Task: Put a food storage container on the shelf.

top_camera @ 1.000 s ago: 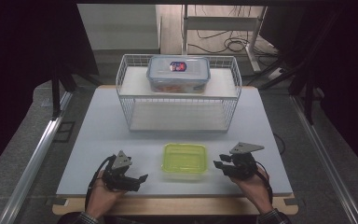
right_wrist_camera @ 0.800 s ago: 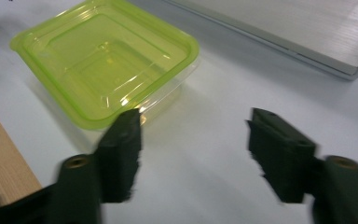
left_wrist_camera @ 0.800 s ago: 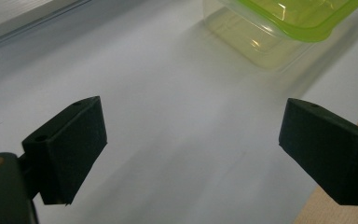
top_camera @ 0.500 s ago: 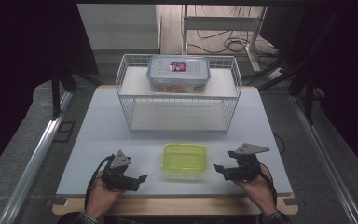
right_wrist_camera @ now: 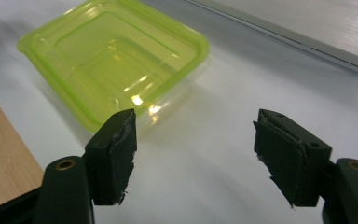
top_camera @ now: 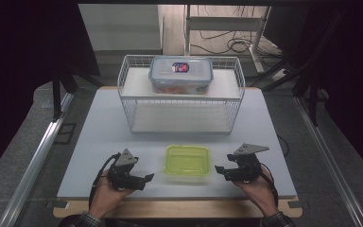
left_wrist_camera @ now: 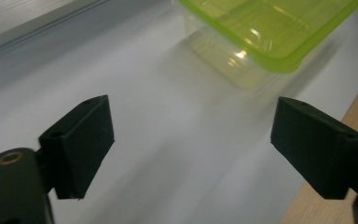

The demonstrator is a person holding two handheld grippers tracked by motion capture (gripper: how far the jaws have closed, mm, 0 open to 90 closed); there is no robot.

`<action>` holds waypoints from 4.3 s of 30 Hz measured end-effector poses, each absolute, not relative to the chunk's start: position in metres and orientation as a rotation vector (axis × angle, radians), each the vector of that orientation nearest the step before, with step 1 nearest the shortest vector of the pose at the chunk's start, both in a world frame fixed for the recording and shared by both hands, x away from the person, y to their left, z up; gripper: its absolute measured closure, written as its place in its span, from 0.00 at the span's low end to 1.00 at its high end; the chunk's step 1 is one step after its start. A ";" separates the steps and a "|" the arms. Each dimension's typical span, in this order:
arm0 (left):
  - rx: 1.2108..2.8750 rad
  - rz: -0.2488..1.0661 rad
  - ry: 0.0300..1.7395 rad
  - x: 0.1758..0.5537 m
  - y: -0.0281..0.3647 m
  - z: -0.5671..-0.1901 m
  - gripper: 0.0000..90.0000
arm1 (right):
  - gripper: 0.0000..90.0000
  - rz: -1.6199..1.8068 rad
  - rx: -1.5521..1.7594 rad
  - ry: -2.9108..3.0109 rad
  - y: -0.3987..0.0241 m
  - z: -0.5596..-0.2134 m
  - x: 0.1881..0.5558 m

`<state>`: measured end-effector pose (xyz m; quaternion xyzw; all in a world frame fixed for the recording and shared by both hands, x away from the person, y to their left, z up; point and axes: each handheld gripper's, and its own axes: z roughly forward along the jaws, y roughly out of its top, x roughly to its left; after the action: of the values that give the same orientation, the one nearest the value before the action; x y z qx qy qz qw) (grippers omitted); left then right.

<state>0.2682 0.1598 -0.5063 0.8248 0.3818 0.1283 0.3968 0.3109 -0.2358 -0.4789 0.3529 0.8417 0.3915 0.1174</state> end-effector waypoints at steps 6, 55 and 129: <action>2.038 0.288 0.947 0.284 0.152 -0.497 0.19 | 0.34 1.190 1.028 2.451 -0.226 -0.474 0.314; 2.068 0.080 0.998 0.311 0.110 -0.519 0.86 | 0.89 1.213 1.199 2.554 -0.206 -0.493 0.324; 1.983 0.264 0.967 0.285 0.157 -0.511 0.04 | 0.92 1.738 1.271 2.297 -0.239 -0.401 0.346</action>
<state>0.2845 0.1574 -0.5112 0.7999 0.3899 0.1064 0.4436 0.3464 -0.2394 -0.4014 0.4037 0.7295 0.5521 -0.0032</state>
